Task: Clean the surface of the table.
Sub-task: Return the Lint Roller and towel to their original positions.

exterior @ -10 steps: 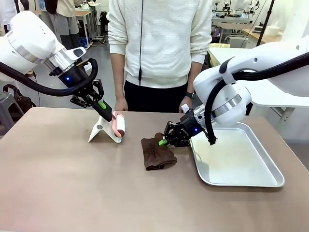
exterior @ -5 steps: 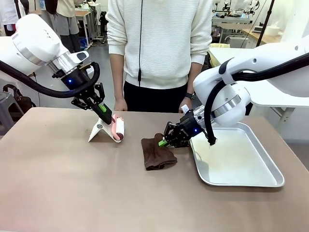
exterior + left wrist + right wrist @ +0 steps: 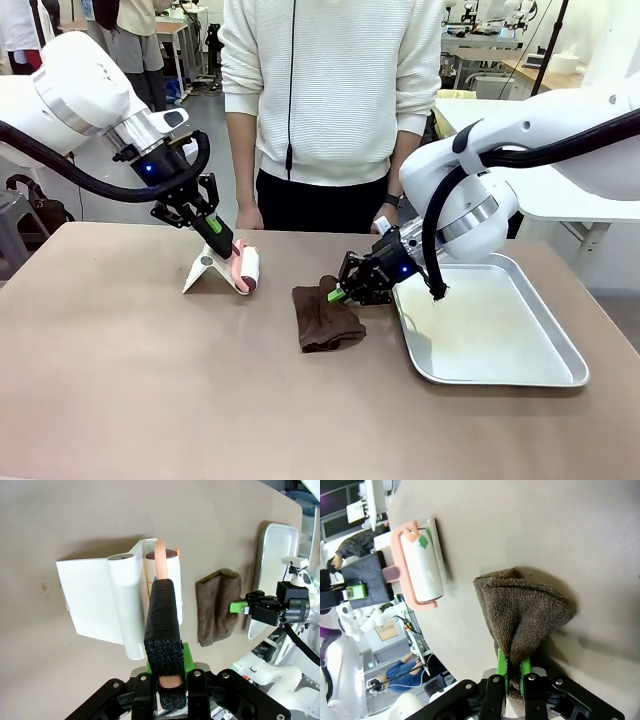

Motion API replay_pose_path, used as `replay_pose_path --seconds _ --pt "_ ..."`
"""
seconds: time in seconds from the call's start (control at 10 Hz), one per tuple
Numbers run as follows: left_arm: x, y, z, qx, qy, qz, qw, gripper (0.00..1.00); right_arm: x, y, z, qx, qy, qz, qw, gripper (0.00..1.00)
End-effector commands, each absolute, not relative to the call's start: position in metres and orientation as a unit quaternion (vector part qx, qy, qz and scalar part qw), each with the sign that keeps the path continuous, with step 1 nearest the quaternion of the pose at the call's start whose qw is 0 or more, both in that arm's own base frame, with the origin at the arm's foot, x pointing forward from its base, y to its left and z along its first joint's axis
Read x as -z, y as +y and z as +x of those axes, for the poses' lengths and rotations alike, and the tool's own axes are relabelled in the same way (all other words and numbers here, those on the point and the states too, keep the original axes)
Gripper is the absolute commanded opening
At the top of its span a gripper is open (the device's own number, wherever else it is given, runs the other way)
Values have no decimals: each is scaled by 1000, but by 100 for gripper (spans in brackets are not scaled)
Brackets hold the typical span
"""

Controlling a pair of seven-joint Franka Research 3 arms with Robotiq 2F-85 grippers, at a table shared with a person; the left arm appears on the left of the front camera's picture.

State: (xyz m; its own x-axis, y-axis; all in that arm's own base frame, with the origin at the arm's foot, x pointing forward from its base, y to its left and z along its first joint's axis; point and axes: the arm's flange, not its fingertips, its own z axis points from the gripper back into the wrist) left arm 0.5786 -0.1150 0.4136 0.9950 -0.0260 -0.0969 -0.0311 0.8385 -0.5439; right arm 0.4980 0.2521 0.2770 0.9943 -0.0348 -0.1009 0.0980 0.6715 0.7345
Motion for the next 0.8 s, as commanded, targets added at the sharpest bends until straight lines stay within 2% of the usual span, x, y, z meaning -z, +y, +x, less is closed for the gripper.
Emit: replay_pose_path --seconds 0.0,0.2,0.3,0.4,0.5,0.7 --pt "-415 -111 585 -12 54 -263 963 22 -279 258 502 43 50 402 913 11" --pt "-414 -112 585 -19 54 -257 965 22 -278 258 503 38 56 399 915 11" --pt "-415 -112 584 -22 55 -253 966 70 -278 258 502 36 61 400 914 46" --pt "-415 -111 584 -21 56 -251 966 80 -279 258 503 38 61 402 913 67" --pt "-416 -110 583 -21 54 -249 967 100 -279 257 503 39 64 403 912 100" --pt "-419 -107 580 -23 48 -249 967 100 -278 257 503 39 67 406 911 100"
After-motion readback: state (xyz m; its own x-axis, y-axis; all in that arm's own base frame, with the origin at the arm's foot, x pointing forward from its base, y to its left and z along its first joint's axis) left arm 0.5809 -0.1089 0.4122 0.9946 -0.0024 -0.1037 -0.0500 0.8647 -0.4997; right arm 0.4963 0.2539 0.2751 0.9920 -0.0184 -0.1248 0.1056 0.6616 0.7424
